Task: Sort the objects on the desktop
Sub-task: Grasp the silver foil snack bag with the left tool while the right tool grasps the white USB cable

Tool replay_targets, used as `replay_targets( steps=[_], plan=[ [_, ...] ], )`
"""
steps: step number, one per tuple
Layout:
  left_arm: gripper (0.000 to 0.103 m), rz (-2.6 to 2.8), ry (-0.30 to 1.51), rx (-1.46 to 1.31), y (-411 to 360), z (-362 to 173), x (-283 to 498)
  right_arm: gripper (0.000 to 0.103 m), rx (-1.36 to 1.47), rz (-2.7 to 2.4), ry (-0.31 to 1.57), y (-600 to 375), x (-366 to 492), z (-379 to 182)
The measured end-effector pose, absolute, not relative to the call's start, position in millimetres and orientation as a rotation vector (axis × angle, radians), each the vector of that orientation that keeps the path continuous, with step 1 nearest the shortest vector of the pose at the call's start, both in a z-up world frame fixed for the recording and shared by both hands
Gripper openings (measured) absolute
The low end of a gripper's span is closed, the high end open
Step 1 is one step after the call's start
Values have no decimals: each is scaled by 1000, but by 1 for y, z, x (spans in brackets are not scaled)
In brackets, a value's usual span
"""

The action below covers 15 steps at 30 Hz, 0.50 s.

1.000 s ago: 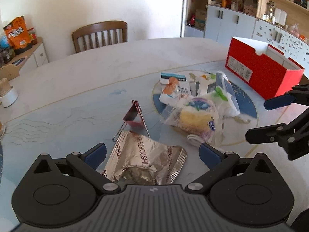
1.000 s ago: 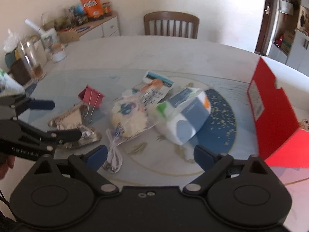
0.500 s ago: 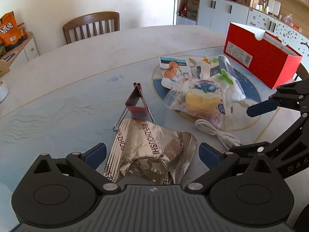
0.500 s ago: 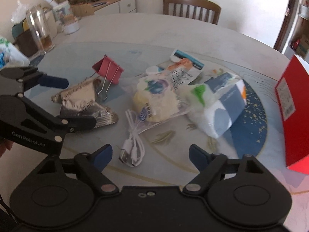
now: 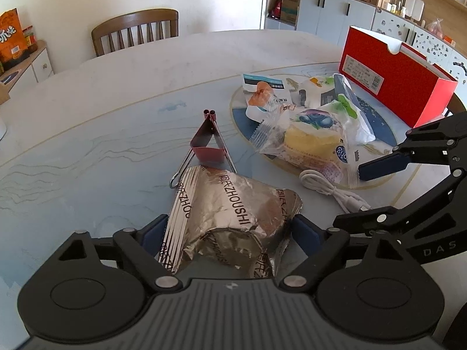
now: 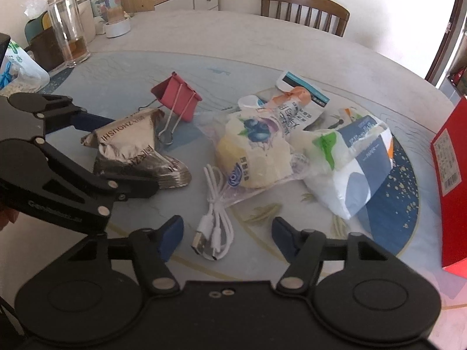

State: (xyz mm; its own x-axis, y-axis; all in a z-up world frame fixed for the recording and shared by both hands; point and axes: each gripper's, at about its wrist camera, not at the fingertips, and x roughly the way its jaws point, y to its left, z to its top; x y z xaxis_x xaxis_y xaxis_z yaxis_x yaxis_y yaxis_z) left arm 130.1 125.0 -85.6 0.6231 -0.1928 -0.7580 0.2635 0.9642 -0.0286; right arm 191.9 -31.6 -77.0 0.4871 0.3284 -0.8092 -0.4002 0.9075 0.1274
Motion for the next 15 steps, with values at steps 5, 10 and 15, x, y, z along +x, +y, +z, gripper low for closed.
replay_targets(
  steps=[5, 10, 15],
  plan=[
    [76, -262, 856, 87, 125, -83, 128, 53, -84, 453, 964, -32, 191, -76],
    [65, -264, 858, 69, 125, -81, 125, 38, -86, 449, 964, -33, 191, -75],
    [61, -269, 865, 44, 126, -80, 119, 22, -103, 452, 967, -35, 187, -73]
  ],
)
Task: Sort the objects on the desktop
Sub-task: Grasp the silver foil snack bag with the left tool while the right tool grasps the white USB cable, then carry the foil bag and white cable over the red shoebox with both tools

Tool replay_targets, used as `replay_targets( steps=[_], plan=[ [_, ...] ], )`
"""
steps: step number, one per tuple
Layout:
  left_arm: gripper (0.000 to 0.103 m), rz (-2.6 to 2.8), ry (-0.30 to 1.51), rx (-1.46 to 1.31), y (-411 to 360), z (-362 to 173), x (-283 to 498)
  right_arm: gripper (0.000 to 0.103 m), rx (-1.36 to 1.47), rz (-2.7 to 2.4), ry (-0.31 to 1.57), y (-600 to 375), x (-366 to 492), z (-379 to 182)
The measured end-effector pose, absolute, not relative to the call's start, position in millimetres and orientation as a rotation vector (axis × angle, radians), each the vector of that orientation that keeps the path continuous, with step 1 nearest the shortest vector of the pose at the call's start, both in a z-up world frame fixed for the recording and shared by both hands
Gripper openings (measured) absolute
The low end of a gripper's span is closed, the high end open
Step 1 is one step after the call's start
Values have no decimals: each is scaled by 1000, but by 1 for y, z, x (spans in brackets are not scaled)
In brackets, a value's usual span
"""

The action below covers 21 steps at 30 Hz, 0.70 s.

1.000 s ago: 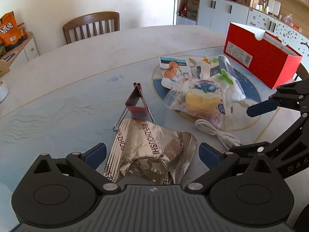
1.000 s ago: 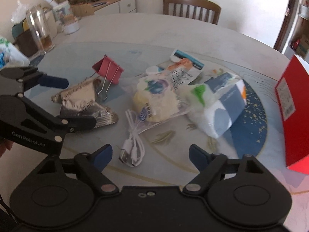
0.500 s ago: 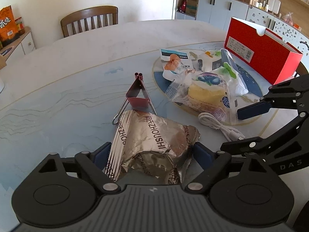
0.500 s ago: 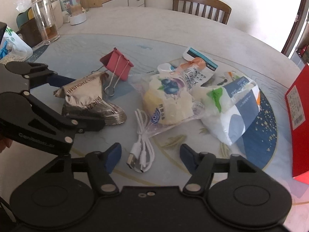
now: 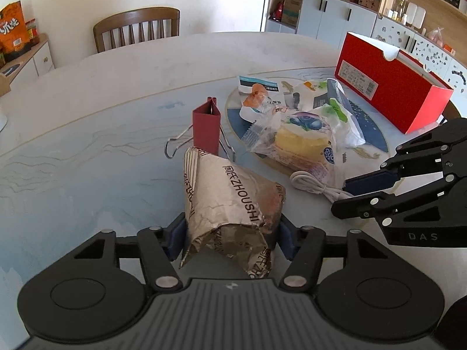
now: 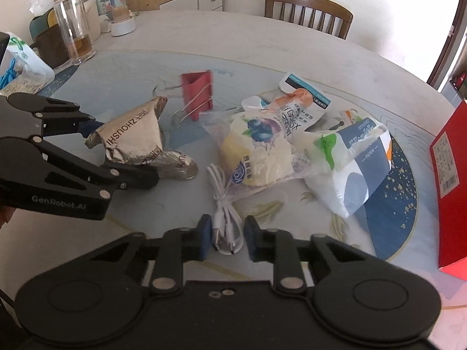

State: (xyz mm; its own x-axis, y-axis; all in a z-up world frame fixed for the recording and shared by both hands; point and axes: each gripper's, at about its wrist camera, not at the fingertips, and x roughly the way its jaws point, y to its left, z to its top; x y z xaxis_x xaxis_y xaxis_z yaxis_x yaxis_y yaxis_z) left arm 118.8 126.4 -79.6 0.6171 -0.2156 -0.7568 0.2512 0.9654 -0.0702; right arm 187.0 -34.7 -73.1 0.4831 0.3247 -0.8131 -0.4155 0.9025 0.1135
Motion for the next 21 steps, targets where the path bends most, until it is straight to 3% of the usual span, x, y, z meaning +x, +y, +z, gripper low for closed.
replay_targets(
  steps=[21],
  plan=[
    [58, -329, 880, -19, 86, -67, 89, 21, -4, 417, 954, -95, 147, -58]
  ],
)
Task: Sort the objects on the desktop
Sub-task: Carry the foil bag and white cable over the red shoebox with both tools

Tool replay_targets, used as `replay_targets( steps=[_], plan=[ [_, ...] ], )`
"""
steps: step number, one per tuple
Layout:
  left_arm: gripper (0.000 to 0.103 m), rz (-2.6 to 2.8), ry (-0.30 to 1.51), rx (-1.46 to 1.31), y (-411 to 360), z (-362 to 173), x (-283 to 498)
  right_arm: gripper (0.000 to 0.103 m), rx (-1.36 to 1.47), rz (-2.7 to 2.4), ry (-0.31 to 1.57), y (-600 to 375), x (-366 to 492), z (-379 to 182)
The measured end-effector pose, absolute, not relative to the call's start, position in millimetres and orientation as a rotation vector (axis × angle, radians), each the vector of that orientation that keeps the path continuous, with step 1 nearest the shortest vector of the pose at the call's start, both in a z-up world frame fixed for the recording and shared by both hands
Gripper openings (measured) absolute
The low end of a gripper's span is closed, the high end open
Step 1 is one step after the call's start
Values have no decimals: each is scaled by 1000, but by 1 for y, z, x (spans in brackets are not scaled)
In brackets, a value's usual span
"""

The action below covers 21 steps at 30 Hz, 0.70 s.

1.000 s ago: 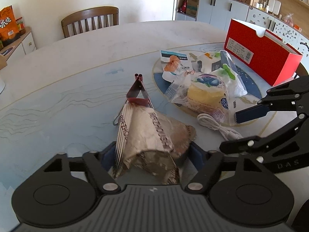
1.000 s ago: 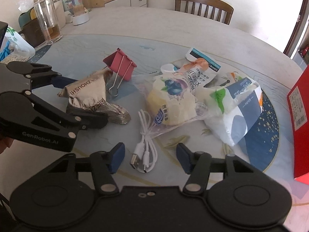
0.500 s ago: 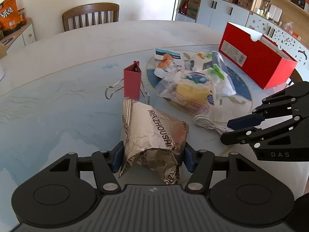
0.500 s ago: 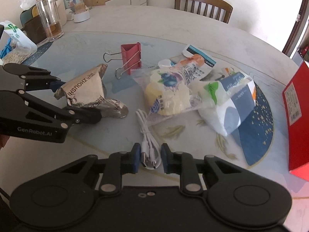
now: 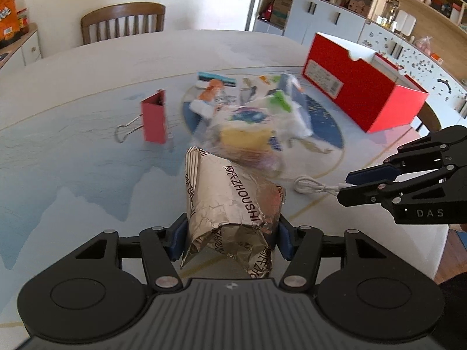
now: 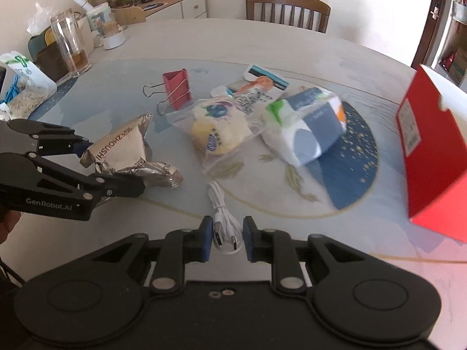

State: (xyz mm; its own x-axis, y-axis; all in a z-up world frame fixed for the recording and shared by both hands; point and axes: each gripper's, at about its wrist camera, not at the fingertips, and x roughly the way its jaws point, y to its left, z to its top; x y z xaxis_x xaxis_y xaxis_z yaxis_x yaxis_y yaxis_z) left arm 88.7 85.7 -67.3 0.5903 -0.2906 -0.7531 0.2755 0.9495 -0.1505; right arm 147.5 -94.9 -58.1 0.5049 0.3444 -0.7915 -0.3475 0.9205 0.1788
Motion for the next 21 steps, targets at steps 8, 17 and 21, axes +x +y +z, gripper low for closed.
replay_targets(
  steps=[8, 17, 21],
  plan=[
    [58, -364, 855, -15, 45, -50, 92, 20, 43, 378, 910, -136, 138, -51],
    [58, -402, 828, -10, -5, -33, 105, 19, 91, 349, 874, -190, 136, -43],
    [58, -421, 823, -17, -27, -26, 112, 19, 104, 346, 860, -212, 136, -39]
  ],
)
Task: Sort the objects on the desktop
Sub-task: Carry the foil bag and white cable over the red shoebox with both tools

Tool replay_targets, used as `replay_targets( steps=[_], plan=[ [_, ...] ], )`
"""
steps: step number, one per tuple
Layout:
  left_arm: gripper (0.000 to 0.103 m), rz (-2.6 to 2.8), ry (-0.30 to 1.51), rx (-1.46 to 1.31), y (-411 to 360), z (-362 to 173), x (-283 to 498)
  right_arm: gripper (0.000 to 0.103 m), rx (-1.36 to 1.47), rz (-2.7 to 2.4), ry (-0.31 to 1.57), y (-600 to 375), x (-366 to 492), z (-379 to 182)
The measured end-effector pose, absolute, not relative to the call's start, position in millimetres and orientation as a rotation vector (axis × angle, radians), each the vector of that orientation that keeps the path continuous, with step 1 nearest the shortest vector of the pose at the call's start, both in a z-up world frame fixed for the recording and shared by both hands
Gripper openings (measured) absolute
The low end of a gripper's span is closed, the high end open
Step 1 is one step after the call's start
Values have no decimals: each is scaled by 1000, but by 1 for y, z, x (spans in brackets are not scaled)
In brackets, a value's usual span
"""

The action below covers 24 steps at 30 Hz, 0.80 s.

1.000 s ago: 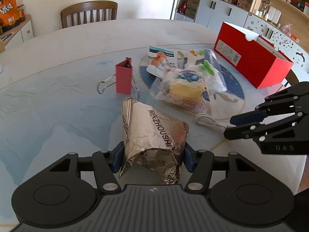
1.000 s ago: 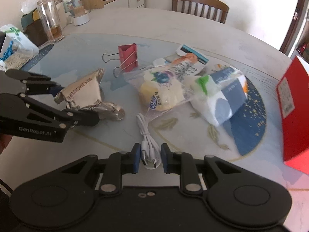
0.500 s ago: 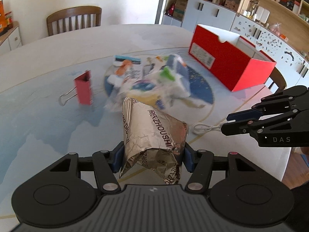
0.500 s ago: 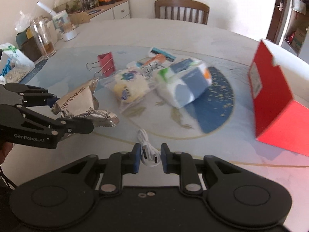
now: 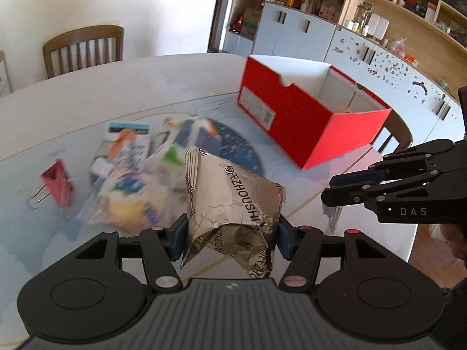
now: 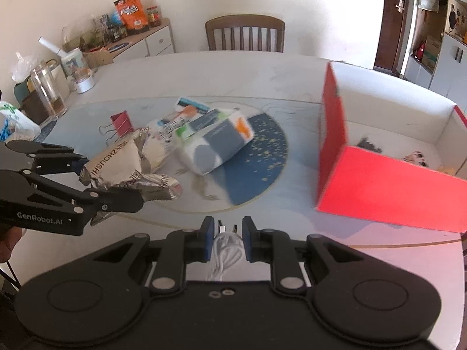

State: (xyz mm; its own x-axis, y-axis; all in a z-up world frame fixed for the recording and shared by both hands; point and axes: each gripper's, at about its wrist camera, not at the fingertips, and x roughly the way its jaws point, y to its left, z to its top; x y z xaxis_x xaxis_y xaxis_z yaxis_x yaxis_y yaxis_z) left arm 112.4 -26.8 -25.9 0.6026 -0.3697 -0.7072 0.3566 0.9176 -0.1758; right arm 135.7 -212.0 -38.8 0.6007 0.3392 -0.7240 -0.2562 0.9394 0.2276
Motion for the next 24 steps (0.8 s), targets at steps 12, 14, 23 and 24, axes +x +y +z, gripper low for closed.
replay_targets(
  steps=[12, 14, 23, 24],
  plan=[
    [58, -495, 797, 3, -92, -3, 137, 19, 123, 328, 833, -273, 138, -21],
    [58, -506, 794, 8, -101, 0, 141, 19, 133, 325, 824, -283, 138, -18],
    [58, -541, 782, 19, -133, 12, 158, 19, 175, 283, 759, -327, 148, 2],
    [58, -543, 780, 21, -136, 14, 159, 19, 176, 278, 748, -332, 150, 4]
  ],
)
